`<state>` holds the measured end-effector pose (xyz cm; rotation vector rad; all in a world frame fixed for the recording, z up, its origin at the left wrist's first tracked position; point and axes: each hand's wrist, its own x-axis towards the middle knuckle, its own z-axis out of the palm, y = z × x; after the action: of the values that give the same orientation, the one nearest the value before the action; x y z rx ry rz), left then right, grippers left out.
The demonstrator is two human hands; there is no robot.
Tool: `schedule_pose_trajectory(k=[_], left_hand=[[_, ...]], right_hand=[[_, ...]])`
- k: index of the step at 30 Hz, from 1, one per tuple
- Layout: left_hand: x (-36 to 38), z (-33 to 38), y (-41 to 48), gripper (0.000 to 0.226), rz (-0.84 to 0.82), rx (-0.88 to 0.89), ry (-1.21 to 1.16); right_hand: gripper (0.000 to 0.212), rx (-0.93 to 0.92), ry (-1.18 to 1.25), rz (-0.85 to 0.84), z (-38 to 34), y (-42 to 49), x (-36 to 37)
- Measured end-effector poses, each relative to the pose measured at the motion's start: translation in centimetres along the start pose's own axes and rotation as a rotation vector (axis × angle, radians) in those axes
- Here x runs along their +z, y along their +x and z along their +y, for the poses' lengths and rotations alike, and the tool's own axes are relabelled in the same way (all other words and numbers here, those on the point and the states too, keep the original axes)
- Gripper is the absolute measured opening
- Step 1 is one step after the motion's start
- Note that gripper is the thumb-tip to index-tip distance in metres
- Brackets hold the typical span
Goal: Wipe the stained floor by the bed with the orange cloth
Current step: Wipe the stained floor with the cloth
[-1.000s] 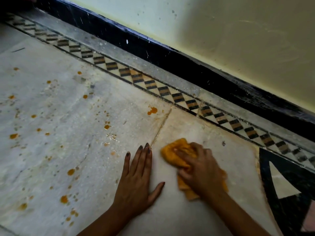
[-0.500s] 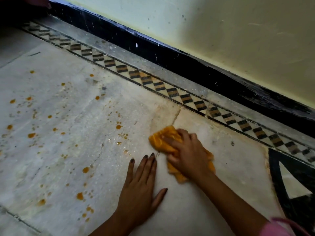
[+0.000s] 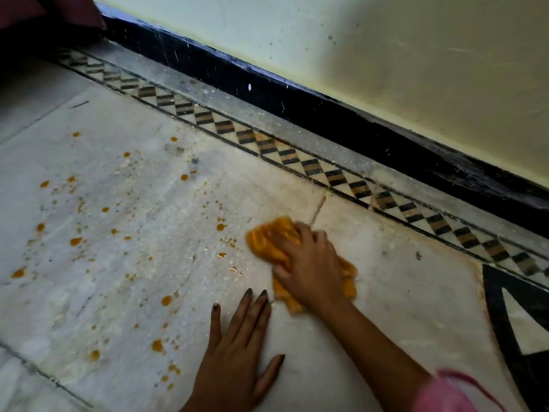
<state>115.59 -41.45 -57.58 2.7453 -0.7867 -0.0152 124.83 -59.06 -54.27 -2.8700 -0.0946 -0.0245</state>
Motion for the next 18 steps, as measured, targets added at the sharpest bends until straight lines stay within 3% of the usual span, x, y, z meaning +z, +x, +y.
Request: schedule_pose_trajectory(k=[2, 4, 6, 10, 15, 18], left_hand=[[0.0, 0.0, 0.0, 0.067, 0.011, 0.001, -0.004], [0.0, 0.0, 0.0, 0.065, 0.031, 0.019, 0.007], [-0.1, 0.1, 0.0, 0.065, 0.03, 0.025, 0.002], [-0.2, 0.0, 0.2, 0.065, 0.022, 0.023, 0.002], [0.2, -0.3, 0.1, 0.067, 0.055, 0.036, 0.007], [0.4, -0.4, 0.0, 0.067, 0.075, 0.038, 0.01]], right_hand=[[0.056, 0.007, 0.011, 0.008, 2.8, -4.1, -0.7], [0.062, 0.238, 0.03, 0.054, 5.8, -3.5, -1.6], [0.064, 0.412, -0.034, 0.08, 7.4, 0.4, -1.8], [0.059, 0.463, -0.053, 0.062, 3.9, 9.5, -0.5], [0.051, 0.04, -0.025, 0.002, -0.3, 3.4, 0.5], [0.058, 0.036, -0.014, 0.01, 4.2, -3.4, -0.6]])
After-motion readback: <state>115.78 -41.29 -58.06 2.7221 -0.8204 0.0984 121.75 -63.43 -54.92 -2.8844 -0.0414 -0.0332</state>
